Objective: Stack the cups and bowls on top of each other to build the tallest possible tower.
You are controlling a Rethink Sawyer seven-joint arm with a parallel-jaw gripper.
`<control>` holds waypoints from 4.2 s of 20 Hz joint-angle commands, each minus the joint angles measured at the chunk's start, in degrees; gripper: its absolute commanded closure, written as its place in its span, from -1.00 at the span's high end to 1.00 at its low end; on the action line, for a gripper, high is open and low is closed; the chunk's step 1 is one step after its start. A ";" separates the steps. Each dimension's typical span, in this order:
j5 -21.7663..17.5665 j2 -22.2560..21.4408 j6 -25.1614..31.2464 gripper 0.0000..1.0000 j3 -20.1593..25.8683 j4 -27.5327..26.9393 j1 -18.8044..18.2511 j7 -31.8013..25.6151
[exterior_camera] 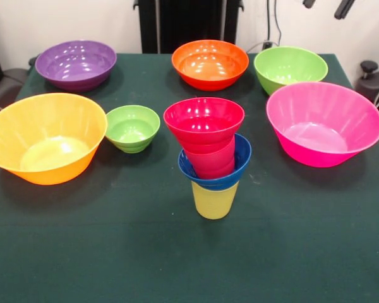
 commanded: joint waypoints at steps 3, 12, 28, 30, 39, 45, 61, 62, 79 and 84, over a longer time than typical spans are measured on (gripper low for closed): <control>1.44 4.82 -3.99 1.00 8.12 6.03 1.84 14.73; 2.86 8.18 -7.93 1.00 10.69 7.00 4.10 18.03; 8.98 15.42 -9.85 1.00 13.48 6.45 10.59 20.64; 9.68 16.11 -10.14 1.00 13.82 6.55 11.46 20.85; 12.78 18.73 -11.95 1.00 15.88 6.61 14.18 20.97; 11.67 17.76 -15.68 1.00 18.90 7.59 12.12 17.68; 4.28 14.68 -14.47 1.00 24.25 9.54 6.46 8.69; 3.76 14.53 -14.71 1.00 24.73 9.34 5.92 8.56; -1.45 8.66 -17.30 1.00 30.30 8.86 1.70 10.46; -1.66 5.39 -14.51 1.00 29.84 9.24 1.67 10.43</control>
